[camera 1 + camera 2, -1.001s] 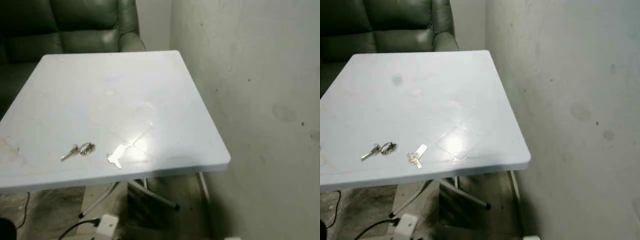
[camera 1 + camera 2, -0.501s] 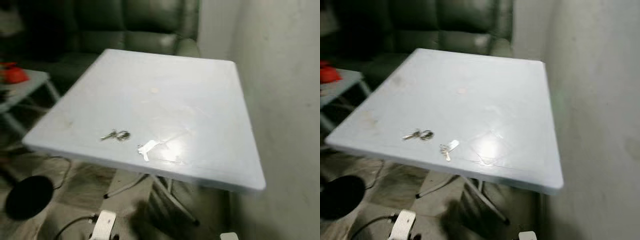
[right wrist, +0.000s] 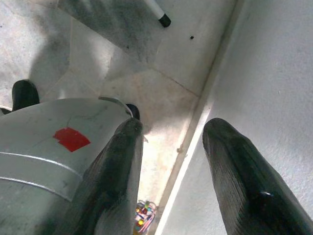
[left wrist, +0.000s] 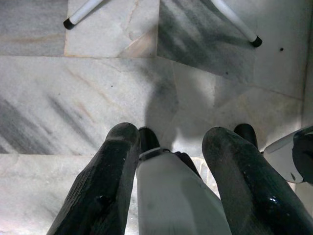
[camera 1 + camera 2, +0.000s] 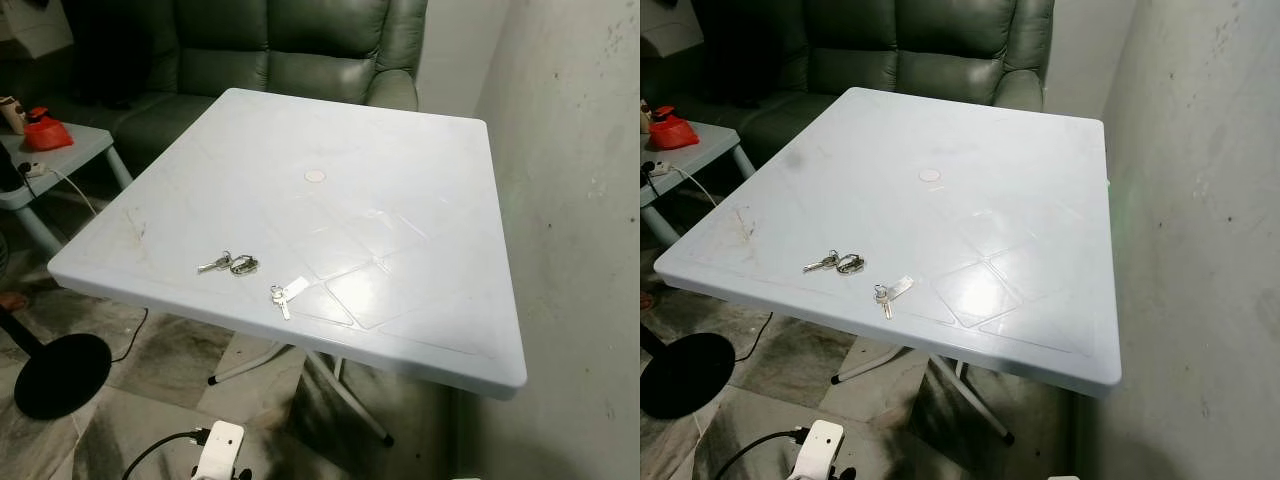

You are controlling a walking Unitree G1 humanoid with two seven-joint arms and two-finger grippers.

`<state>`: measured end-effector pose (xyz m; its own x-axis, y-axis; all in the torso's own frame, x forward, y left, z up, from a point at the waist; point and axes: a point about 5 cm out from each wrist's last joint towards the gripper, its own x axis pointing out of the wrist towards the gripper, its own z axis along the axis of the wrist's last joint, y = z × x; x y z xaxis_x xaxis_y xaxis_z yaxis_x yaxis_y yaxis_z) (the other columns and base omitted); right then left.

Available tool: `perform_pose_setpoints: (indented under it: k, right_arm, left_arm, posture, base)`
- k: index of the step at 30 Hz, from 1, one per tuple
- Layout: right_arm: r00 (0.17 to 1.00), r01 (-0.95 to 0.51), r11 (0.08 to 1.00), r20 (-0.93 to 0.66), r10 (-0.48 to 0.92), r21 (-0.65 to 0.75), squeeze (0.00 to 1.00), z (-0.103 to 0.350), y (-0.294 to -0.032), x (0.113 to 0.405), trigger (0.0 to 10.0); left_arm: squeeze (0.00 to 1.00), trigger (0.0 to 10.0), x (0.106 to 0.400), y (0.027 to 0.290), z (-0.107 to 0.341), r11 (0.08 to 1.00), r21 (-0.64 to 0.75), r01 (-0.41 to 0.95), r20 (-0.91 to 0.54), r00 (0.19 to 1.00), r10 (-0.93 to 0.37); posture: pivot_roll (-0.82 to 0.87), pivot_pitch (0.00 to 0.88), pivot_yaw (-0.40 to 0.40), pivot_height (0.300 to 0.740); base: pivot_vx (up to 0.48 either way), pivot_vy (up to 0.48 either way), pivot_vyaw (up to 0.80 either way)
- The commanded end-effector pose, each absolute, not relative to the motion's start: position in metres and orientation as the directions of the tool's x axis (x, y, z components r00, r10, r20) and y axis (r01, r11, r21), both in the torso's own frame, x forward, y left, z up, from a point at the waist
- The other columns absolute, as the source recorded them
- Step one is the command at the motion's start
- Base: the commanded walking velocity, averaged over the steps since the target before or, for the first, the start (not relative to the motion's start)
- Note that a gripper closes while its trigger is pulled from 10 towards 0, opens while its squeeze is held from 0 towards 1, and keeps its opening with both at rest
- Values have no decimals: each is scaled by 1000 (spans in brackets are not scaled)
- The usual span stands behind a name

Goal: Hang keys on a hook

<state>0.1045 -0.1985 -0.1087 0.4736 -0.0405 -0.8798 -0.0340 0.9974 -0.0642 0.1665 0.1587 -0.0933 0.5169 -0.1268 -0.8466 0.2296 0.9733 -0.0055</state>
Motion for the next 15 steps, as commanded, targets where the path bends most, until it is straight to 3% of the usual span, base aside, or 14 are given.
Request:
perform_pose_setpoints:
  k: [1,15]
  right_arm:
    - [475,-32,998,-879,-34,-56,0,-109,-196,105,10000]
    - [471,-26,998,-882,-31,-49,0,-109,-200,101,10000]
  left_arm:
    - [0,10000,166,164,-94,975,6,222,-853,510,-111]
    - [0,10000,167,162,-93,975,3,220,-852,511,-112]
  posture:
    - [-132,0,-9,740]
    - [-136,0,-15,740]
  base:
    - [0,394,0]
    - [0,479,0]
